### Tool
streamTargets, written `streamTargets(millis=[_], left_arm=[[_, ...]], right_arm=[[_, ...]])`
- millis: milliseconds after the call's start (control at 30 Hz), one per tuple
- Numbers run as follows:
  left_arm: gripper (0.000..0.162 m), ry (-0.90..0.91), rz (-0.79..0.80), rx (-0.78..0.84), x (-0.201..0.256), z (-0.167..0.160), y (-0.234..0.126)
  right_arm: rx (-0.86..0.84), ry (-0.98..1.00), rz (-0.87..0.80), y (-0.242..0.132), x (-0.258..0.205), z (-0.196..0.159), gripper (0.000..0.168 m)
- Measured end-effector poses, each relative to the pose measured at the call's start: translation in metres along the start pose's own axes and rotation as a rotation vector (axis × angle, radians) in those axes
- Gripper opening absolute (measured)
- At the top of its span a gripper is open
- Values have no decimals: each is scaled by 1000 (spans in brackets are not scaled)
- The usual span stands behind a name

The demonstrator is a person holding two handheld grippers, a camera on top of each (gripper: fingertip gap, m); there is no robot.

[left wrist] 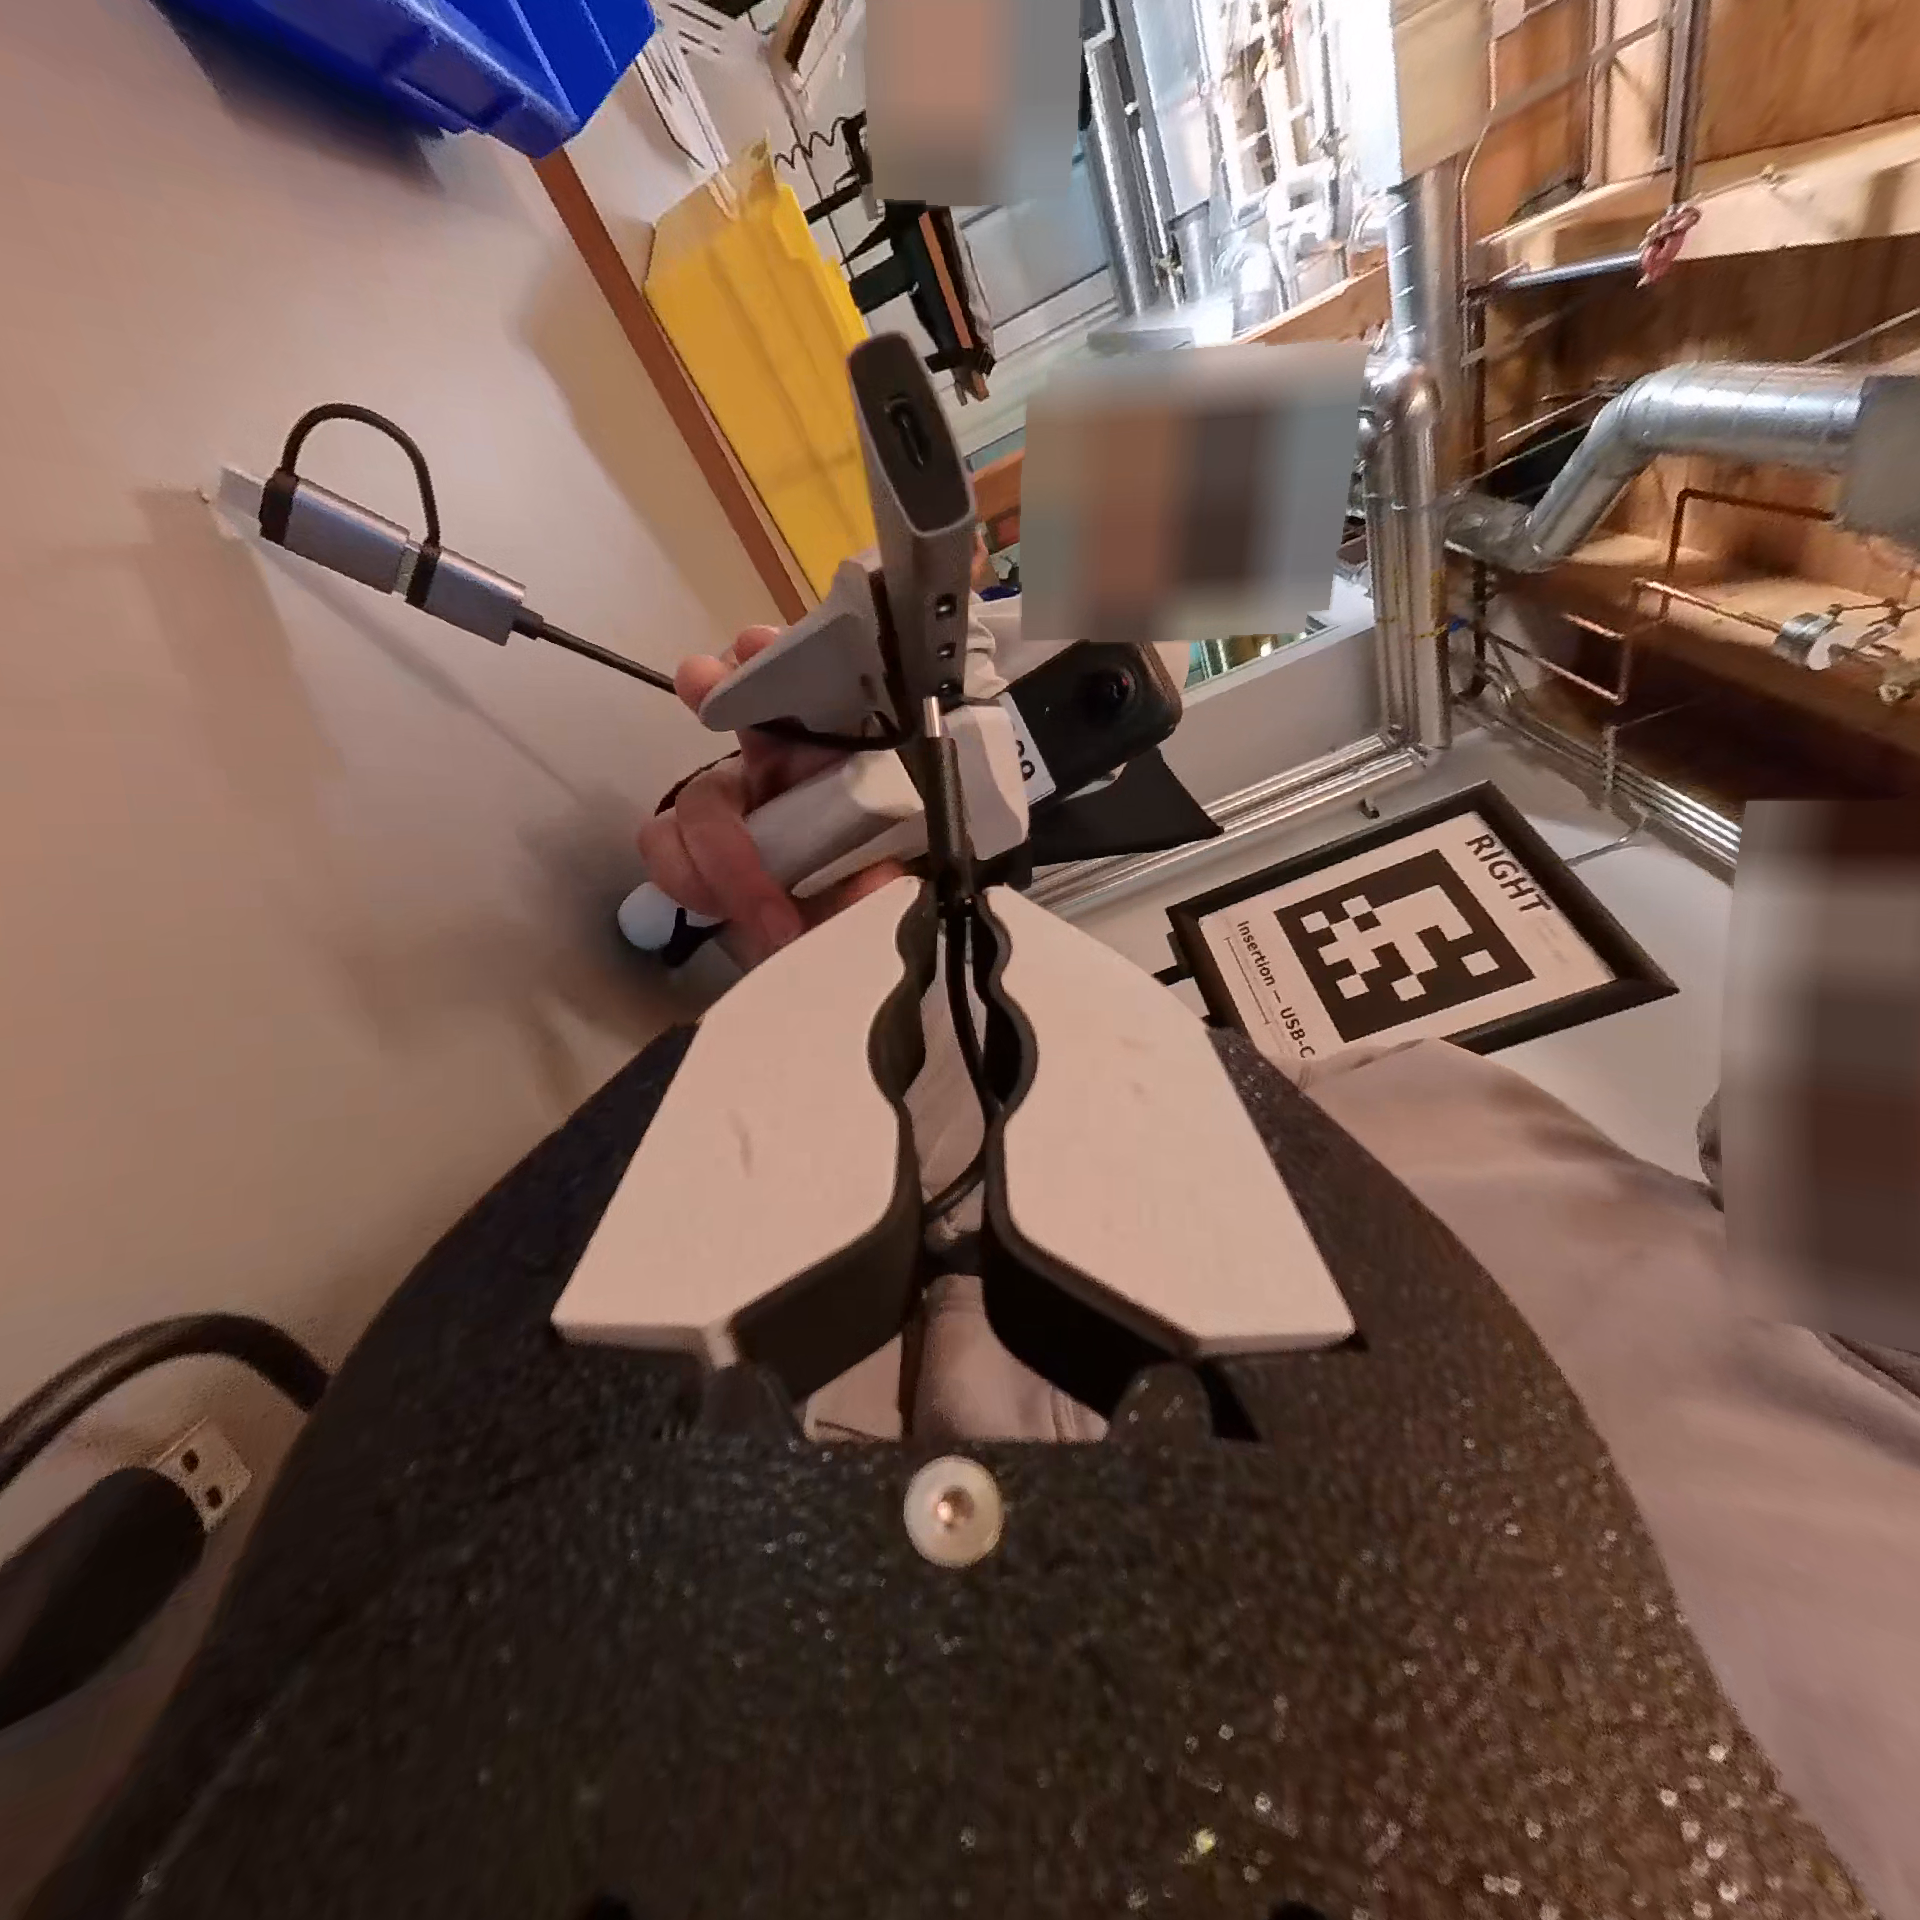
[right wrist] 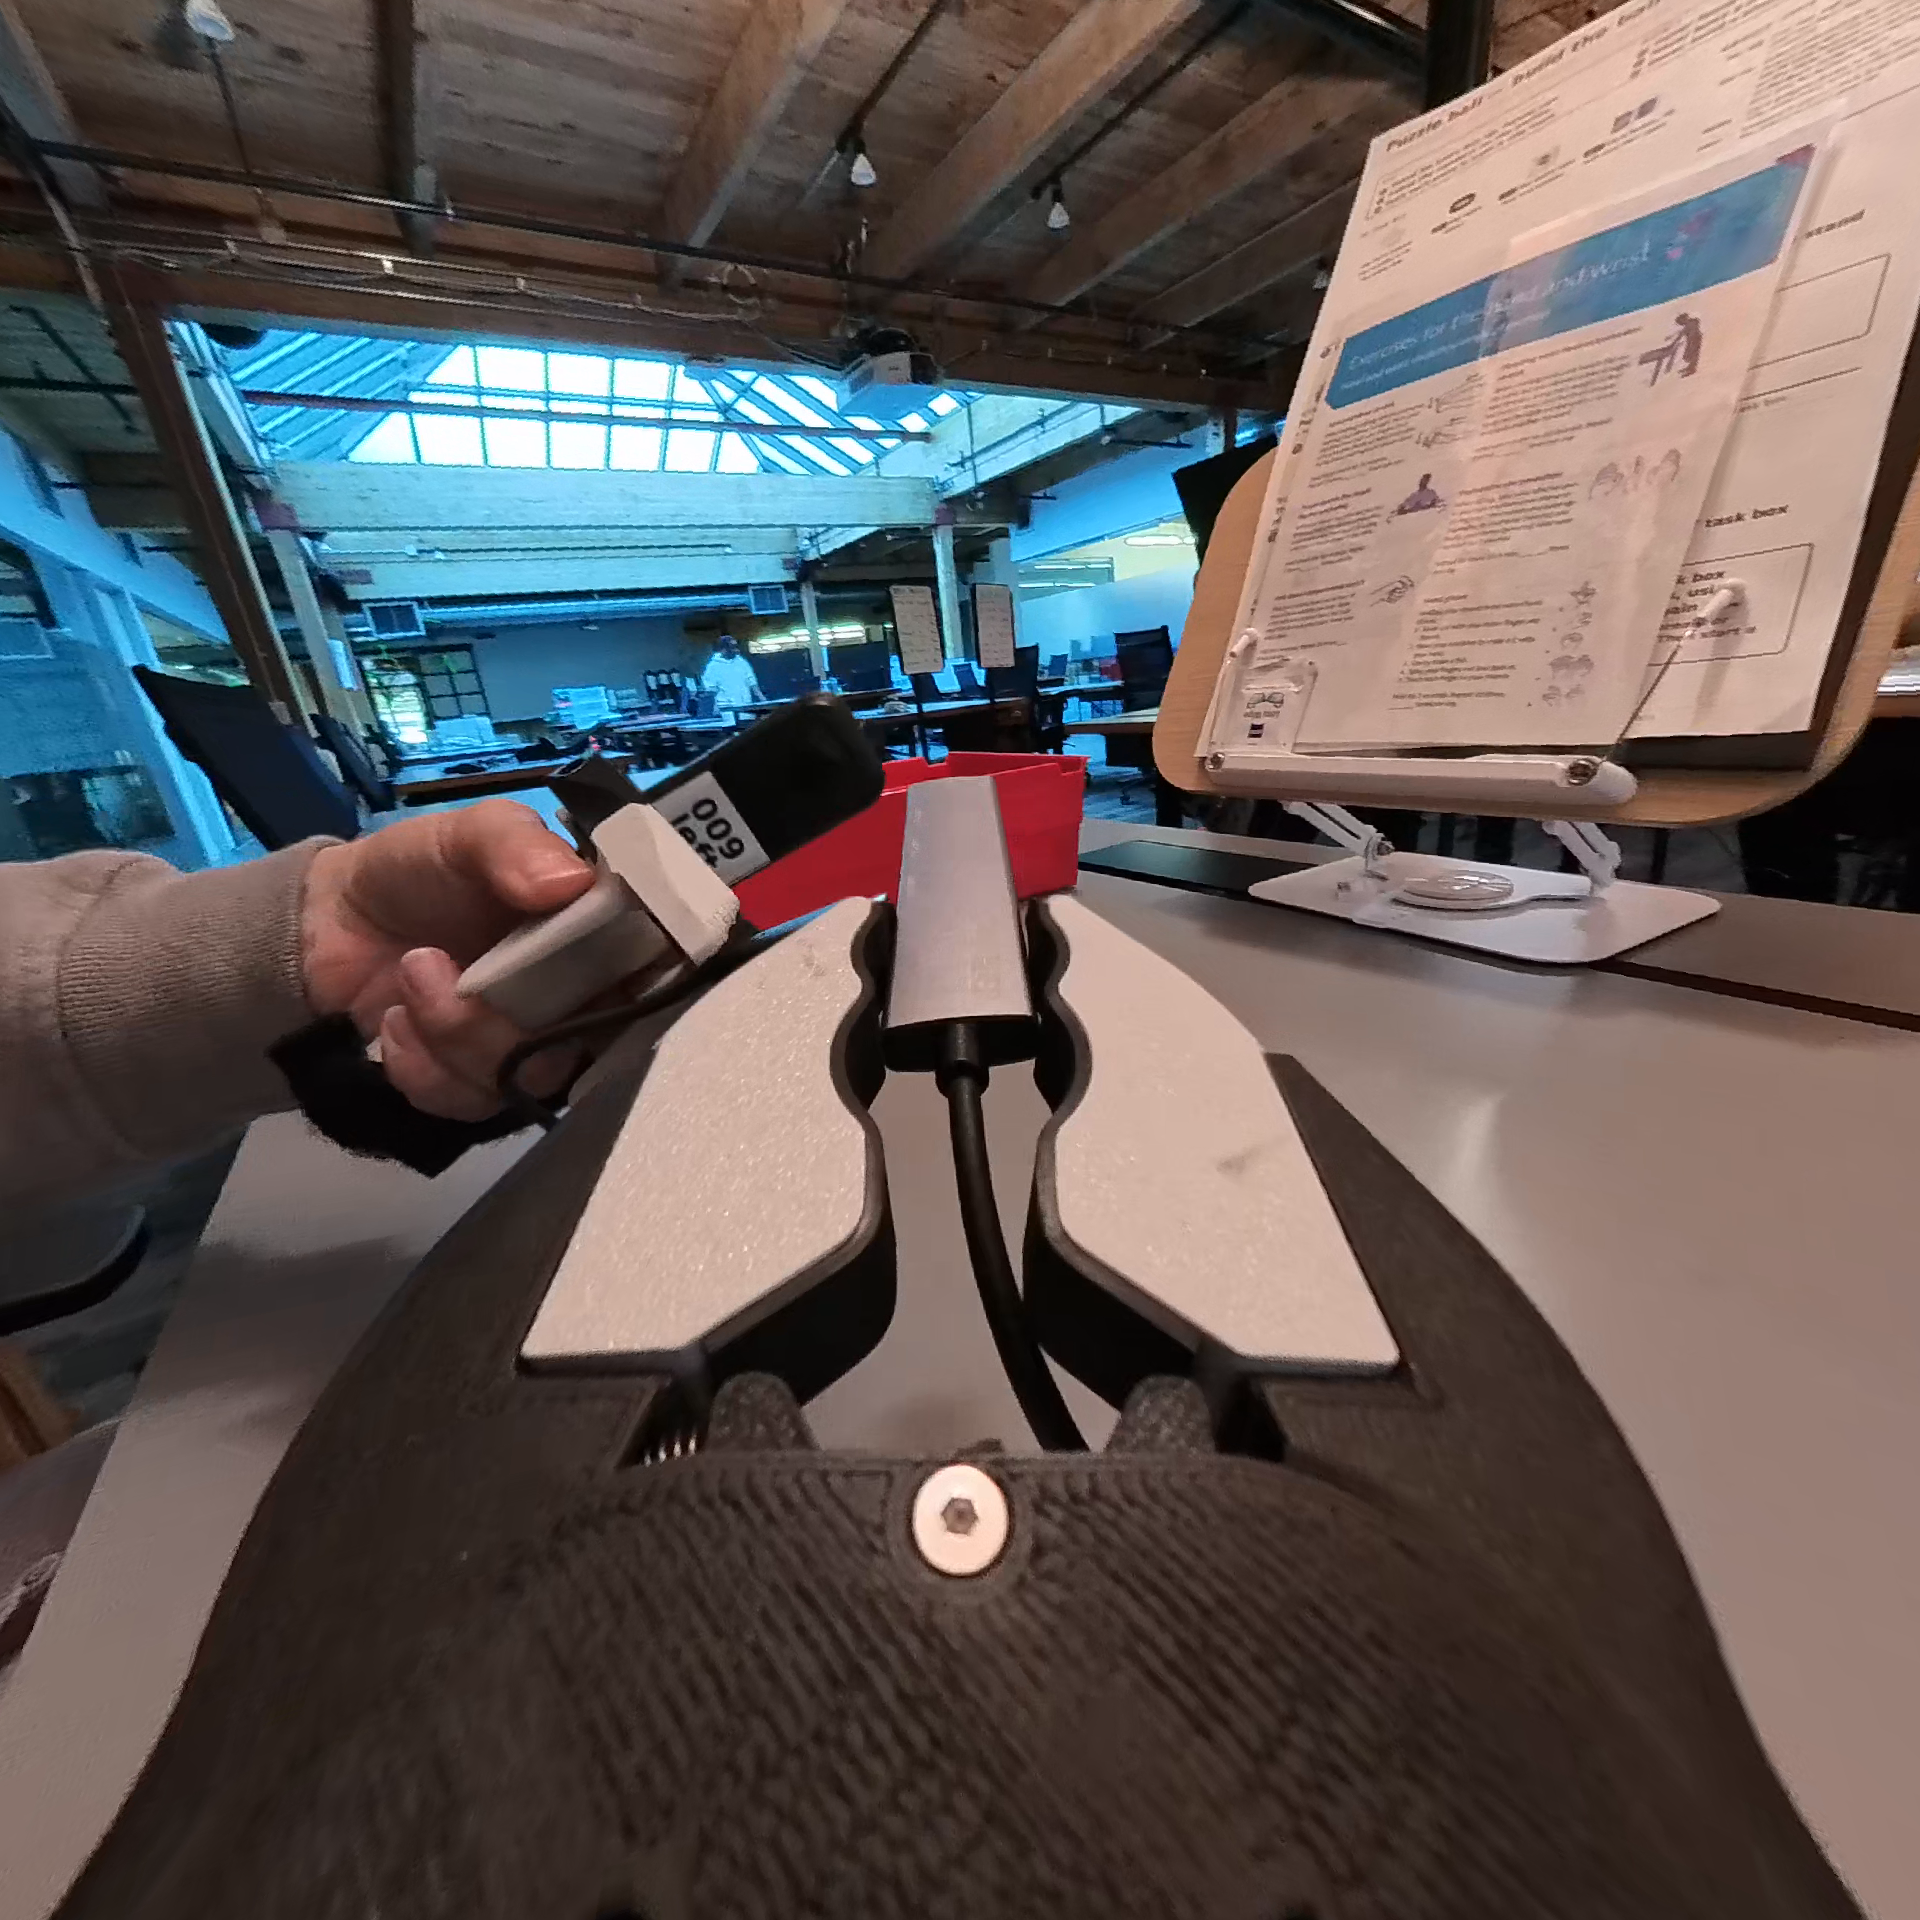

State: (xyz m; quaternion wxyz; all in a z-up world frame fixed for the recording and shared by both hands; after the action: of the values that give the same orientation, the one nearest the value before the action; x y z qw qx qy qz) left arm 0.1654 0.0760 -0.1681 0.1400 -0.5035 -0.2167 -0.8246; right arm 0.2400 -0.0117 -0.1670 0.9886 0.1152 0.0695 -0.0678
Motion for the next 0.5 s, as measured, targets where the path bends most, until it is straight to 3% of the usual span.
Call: streamTargets(millis=[500], left_arm=[[5, 24, 36, 41, 2, 3, -12]], right_arm=[[-36, -29, 14, 4, -4, -3, 25]])
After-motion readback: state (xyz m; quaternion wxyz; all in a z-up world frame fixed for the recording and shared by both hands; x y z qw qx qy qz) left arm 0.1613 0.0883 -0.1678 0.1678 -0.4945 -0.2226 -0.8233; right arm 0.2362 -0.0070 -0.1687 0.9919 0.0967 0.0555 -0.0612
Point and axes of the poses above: each gripper's, where its closed fingertips meet, y out along the fingers, z out of its top, x = y × z across the jaws, the point moved 5 cm from there along -y, back along the fingers, and after that the axes turned 11 degrees about -z, right-handed, at the moved point
